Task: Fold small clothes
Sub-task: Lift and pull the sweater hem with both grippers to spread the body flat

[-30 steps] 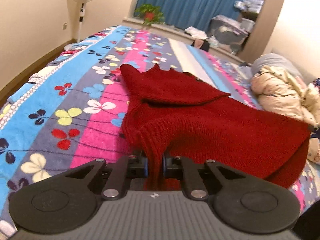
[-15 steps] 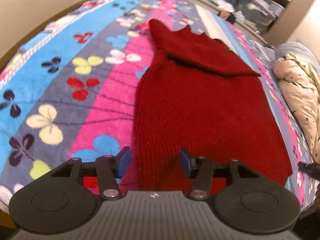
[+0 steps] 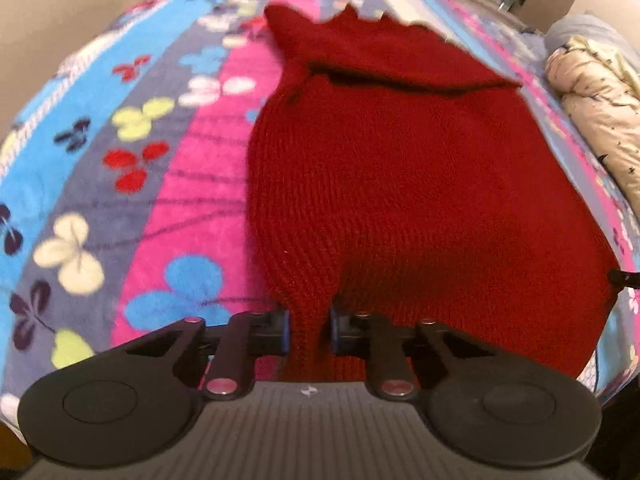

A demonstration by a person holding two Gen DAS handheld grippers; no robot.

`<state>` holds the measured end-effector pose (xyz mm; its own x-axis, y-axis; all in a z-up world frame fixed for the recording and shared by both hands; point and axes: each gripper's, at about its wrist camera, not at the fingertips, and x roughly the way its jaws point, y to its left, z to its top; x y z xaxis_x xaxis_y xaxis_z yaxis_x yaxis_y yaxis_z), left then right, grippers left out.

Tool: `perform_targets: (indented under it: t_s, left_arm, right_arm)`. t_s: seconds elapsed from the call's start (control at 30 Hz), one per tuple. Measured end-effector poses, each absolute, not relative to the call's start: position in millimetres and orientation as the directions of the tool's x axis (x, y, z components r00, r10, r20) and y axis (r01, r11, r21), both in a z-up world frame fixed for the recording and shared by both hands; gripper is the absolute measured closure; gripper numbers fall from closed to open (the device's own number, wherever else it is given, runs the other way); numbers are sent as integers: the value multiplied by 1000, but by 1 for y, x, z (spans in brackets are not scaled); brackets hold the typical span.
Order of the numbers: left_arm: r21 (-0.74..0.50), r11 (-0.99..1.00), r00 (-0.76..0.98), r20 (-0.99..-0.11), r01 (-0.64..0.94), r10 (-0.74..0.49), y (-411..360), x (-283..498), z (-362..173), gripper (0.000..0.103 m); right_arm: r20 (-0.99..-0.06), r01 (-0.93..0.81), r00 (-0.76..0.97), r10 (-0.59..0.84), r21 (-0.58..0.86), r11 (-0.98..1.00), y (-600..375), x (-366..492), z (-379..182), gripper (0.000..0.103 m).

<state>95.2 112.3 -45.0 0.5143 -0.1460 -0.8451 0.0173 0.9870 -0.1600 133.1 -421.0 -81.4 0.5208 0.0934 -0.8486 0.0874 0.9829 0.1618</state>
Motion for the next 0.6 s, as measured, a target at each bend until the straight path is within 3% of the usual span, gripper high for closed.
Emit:
perform_targets:
  t_s: [0.07, 0.1, 0.13, 0.2, 0.3, 0.37, 0.43, 0.5, 0.53, 0.6]
  left_arm:
    - [-253, 967, 609, -764, 25, -216, 124, 78, -22, 90]
    - [-298, 954, 649, -716, 47, -255, 129, 70, -12, 91]
    - [-322, 943, 680, -675, 77, -286, 133, 61, -4, 91]
    - [-277, 957, 663, -702, 83, -260, 132, 57, -6, 91]
    - [-203, 979, 475, -862, -8, -175, 132, 78, -46, 89]
    - [-164, 986, 442, -887, -32, -133, 130, 86, -53, 86]
    - [-115, 993, 478, -874, -40, -82, 124, 89, -48, 81]
    - [-52, 998, 539, -842, -47, -19, 117, 88, -38, 57]
    - [-33, 999, 570, -822, -42, -3, 113, 86, -31, 52]
    - [-23, 1000, 646, -763, 1, -18, 102, 81, -18, 49]
  right_arm:
    - [-784, 104, 606, 134, 245, 964, -431, 120, -61, 91]
    - [-719, 119, 677, 155, 315, 941, -443, 106, -45, 98]
    - [-659, 119, 732, 171, 371, 921, -454, 93, -31, 98]
    - [-607, 121, 773, 186, 429, 895, -471, 75, -21, 98]
    - [-725, 194, 666, 176, 396, 897, -474, 86, -45, 98]
    - [-792, 194, 593, 145, 316, 929, -462, 97, -59, 98]
    - [-825, 185, 558, 88, 227, 956, -448, 103, -64, 97]
    - [-835, 191, 549, 38, 170, 967, -438, 106, -64, 94]
    - [-832, 198, 555, 14, 149, 969, -434, 105, -62, 94]
    - [-797, 196, 603, -6, 141, 970, -430, 105, -53, 80]
